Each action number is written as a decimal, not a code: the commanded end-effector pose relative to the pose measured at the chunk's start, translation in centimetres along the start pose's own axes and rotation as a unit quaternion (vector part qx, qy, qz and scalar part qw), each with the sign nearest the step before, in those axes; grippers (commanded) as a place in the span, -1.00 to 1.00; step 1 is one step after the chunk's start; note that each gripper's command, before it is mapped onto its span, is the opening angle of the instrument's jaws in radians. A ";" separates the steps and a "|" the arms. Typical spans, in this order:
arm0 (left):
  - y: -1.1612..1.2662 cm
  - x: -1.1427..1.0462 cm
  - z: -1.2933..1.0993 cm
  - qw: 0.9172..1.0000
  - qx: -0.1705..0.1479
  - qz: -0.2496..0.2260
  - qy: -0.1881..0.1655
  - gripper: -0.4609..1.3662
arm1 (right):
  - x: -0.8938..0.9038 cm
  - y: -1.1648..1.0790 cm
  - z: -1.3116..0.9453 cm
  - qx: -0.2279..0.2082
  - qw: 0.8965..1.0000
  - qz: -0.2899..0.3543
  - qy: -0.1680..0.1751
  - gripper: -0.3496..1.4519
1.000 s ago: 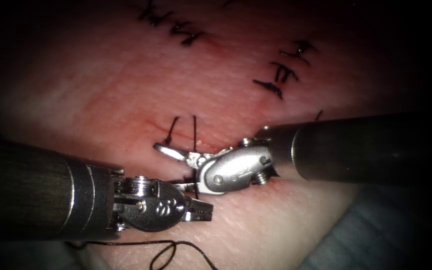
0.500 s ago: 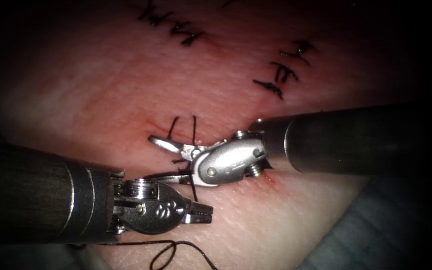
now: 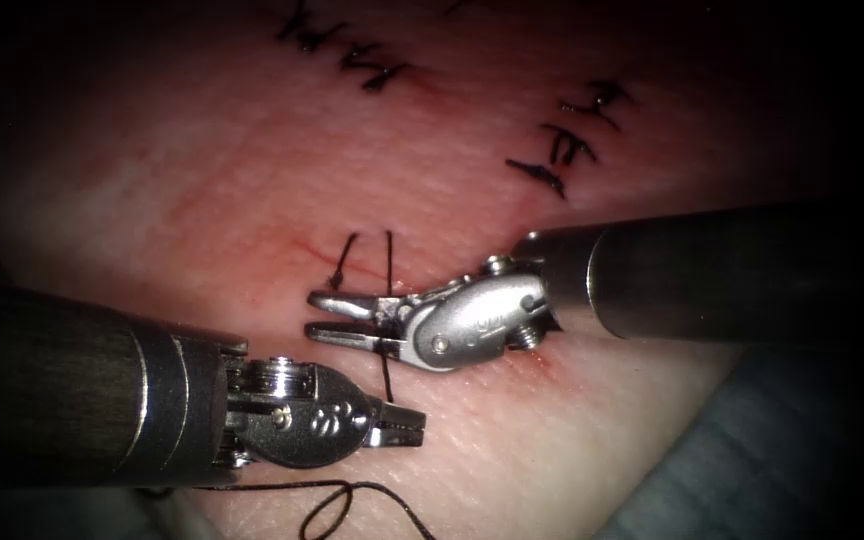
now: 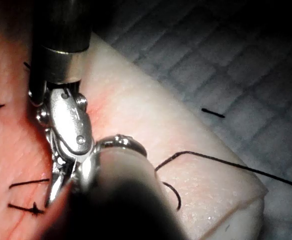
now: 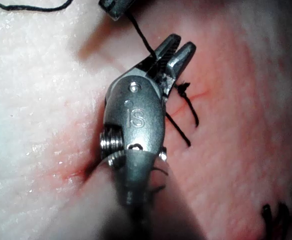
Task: Wound Closure
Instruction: Cut the suture using the right tool, then set down the suture from the left tool
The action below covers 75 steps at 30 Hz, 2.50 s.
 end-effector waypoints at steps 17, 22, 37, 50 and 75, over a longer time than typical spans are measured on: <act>0.04 -0.18 -0.16 1.000 -0.007 0.007 0.004 -0.88 | 0.03 0.11 -0.28 -0.025 0.999 0.019 -0.016 0.99; 0.03 -0.30 -0.27 1.000 -0.004 0.009 0.001 -0.88 | 0.05 0.21 -0.61 -0.026 0.999 0.026 -0.017 0.98; -0.33 -0.65 -0.53 1.000 0.030 0.000 0.010 -0.88 | -0.04 0.29 -1.66 -0.050 0.997 0.038 -0.047 0.99; -0.85 -1.34 -0.29 0.995 0.081 -0.022 0.049 -0.88 | -0.07 0.26 -1.95 -0.063 0.995 0.043 -0.063 0.94; -0.94 -2.35 0.39 0.988 0.043 -0.137 0.064 0.19 | -0.05 0.22 -2.01 -0.068 0.994 0.054 -0.066 0.90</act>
